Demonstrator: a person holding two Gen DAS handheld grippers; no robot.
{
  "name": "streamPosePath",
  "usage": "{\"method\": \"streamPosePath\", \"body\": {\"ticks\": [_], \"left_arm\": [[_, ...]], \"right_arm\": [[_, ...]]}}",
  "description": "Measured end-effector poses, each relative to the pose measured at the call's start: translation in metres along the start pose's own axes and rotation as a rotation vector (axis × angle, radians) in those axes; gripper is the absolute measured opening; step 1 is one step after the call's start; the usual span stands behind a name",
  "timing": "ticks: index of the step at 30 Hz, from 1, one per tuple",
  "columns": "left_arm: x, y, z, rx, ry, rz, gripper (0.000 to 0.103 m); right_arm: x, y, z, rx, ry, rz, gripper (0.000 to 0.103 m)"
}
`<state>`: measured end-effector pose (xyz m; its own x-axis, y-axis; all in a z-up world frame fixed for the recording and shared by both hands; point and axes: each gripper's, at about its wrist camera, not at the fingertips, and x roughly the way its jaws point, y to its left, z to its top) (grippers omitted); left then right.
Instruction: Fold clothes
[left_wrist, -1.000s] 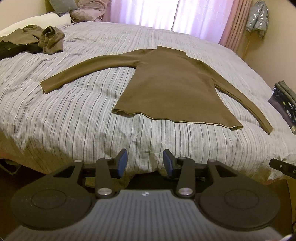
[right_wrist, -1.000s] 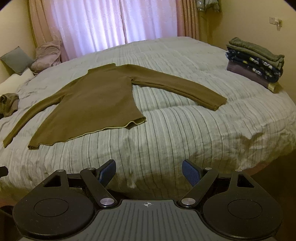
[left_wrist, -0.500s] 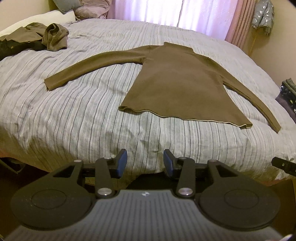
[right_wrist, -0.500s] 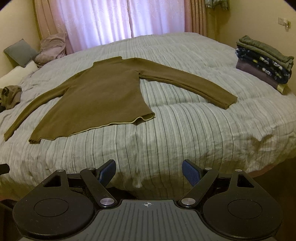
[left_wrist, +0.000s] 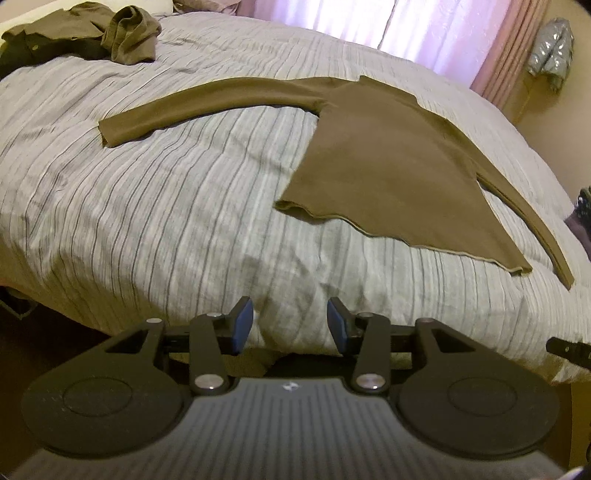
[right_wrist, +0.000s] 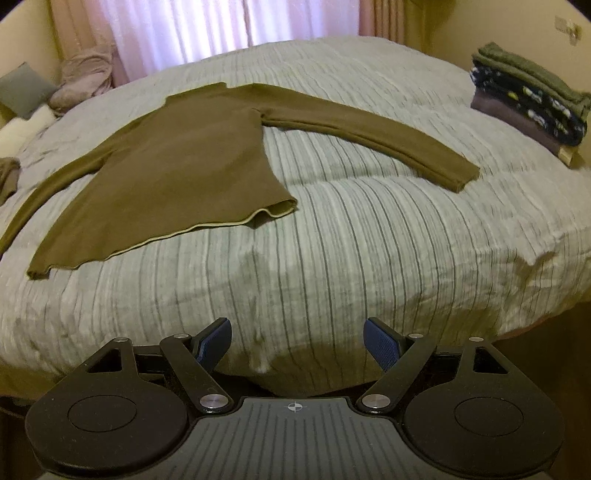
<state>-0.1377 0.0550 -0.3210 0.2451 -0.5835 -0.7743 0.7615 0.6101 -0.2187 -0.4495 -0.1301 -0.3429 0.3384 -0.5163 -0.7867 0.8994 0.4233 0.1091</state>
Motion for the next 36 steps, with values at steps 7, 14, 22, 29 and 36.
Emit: {"method": "streamPosePath", "body": {"ticks": [7,14,22,29,36], "left_arm": [[0.014,0.021,0.022,-0.065,-0.029,-0.072,0.040],[0.039,0.028,0.040,-0.118,-0.033,-0.137,0.040],[0.086,0.046,0.070,-0.226,-0.050,-0.236,0.040],[0.140,0.051,0.080,-0.296,0.038,-0.325,0.038],[0.149,0.058,0.074,-0.345,0.036,-0.391,0.002]], "right_arm": [[0.015,-0.033,0.015,0.171,-0.026,0.120,0.082],[0.031,-0.062,0.040,0.353,-0.073,0.276,0.082],[0.092,-0.100,0.056,0.676,-0.042,0.532,0.081],[0.136,-0.109,0.073,0.733,0.011,0.582,0.058],[0.149,-0.103,0.077,0.629,0.044,0.583,0.002]]}}
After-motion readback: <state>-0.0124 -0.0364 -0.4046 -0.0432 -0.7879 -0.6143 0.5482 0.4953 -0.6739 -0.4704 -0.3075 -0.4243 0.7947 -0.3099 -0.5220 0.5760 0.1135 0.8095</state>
